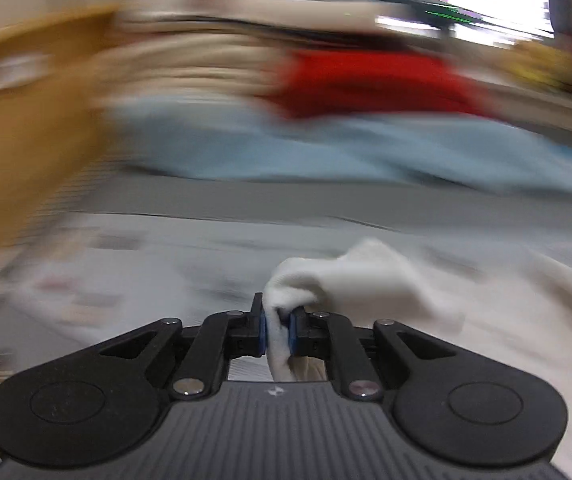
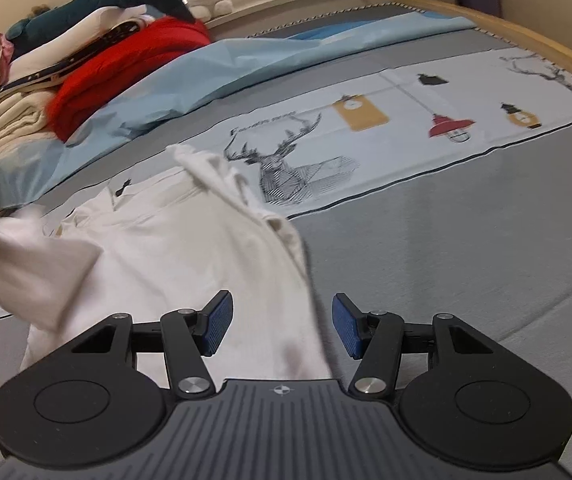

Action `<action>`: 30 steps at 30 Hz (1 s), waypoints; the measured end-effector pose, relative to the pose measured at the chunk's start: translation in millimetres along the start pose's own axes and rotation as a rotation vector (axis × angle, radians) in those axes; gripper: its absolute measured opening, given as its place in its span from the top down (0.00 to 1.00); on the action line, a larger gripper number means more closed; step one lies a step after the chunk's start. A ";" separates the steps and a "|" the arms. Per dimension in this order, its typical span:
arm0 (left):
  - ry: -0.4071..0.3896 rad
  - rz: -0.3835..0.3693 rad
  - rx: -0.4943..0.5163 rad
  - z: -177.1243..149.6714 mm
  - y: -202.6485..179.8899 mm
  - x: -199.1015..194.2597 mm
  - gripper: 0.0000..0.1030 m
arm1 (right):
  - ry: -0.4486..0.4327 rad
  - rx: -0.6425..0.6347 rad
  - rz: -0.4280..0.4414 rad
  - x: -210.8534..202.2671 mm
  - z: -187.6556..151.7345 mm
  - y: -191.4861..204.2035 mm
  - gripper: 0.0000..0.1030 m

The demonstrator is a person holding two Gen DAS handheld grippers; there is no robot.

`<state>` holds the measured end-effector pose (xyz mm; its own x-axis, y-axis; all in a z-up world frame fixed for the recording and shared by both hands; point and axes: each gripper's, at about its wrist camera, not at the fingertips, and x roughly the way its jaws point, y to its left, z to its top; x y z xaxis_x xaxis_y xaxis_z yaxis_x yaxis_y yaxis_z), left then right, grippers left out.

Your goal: Fold small clothes

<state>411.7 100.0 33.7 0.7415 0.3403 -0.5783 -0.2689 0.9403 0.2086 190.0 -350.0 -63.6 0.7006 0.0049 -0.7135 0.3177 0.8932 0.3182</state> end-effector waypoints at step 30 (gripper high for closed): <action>0.327 -0.202 -0.187 -208.0 -7.8 -63.6 0.18 | 0.181 -0.117 0.034 -64.1 -100.1 -26.9 0.44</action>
<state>238.7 70.8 -95.2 0.5649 0.1024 -0.8188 -0.2670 0.9616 -0.0639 72.6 -329.4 -88.9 0.5804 0.1074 -0.8072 0.2124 0.9370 0.2773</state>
